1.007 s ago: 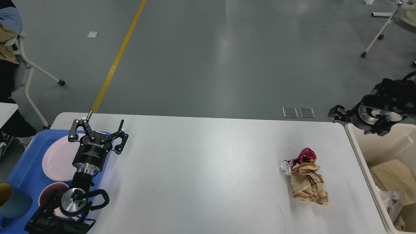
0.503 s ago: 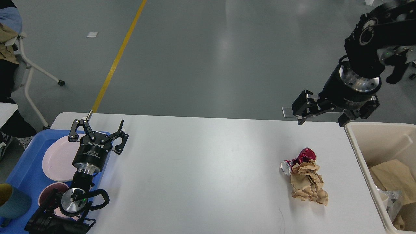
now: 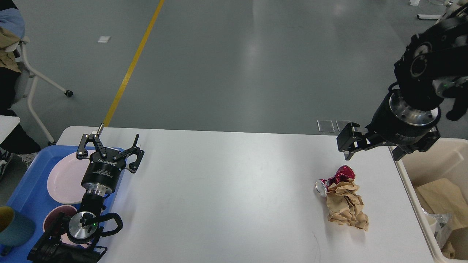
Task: Tidy desktop
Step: 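Raise the right gripper out of the bin and move over the brown paper, then lower the right gripper onto the crumpled brown paper and grasp it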
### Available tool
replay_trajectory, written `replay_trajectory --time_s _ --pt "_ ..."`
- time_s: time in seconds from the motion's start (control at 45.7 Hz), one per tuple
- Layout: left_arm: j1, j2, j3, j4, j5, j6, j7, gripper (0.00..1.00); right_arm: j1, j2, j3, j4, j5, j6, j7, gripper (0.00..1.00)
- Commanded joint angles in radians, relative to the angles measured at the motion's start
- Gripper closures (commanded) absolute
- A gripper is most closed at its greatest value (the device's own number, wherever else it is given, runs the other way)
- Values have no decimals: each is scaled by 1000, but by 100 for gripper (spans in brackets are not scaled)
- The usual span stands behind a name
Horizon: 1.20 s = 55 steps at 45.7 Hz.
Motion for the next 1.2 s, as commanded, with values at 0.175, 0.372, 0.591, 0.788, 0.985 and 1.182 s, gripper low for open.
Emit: replay_trajectory --time_s 0.175,0.372,0.591,0.788,0.985,1.182 --pt "0 0 0 0 0 0 1 4 -447 45 16 -217 7 -206 0 0" --pt "0 0 0 0 0 0 1 4 -654 64 46 -372 6 -247 2 0" --pt "0 0 0 0 0 0 1 4 -869 125 55 -532 7 -367 2 0" --pt "0 0 0 0 0 0 1 4 -1027 142 71 -665 7 -402 2 0" --pt "0 0 0 0 0 -2 1 4 -1091 152 80 -723 7 -419 2 0" --pt "0 0 0 0 0 0 1 4 -1106 162 94 -720 9 -433 2 8"
